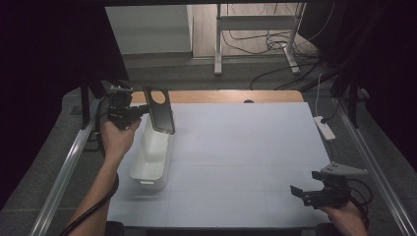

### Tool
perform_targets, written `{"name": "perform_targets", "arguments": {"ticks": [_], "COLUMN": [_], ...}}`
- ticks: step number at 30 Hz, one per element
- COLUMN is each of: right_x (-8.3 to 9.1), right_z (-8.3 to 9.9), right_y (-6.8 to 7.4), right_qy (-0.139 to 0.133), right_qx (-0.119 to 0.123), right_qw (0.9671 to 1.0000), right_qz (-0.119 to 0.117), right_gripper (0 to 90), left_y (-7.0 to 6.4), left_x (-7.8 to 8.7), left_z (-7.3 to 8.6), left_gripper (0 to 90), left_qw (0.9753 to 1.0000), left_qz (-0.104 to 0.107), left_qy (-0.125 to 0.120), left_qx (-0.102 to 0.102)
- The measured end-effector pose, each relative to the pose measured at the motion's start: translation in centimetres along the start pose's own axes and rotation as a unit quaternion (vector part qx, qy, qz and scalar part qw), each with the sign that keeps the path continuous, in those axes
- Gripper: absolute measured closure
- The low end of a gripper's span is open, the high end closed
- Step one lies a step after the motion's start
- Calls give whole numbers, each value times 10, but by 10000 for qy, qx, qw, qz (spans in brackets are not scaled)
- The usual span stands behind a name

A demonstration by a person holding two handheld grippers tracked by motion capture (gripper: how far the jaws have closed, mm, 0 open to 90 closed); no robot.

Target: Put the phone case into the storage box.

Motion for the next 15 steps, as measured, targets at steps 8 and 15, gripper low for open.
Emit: {"name": "perform_targets", "arguments": {"ticks": [8, 15], "right_x": [0, -1], "right_z": [0, 1], "right_y": [1, 2], "right_qy": [33, 85], "right_qx": [87, 124], "right_qw": [9999, 9999], "right_qz": [47, 1], "right_gripper": [0, 4], "left_y": [9, 18], "left_x": [-2, -7], "left_z": [-2, -3], "left_gripper": [891, 891], "left_qw": [9999, 9997], "left_qz": [-109, -192], "left_qy": [-35, -40], "left_qx": [46, 139]}}
Point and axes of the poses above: each handheld gripper's, and its own axes: x roughly backward along the jaws, z roughly out of its underside, y roughly to its left, the point moved 9 cm from there along -x, roughly forward along the jaws, and after that the axes turned 3 degrees about -z, right-handed, at the moved point
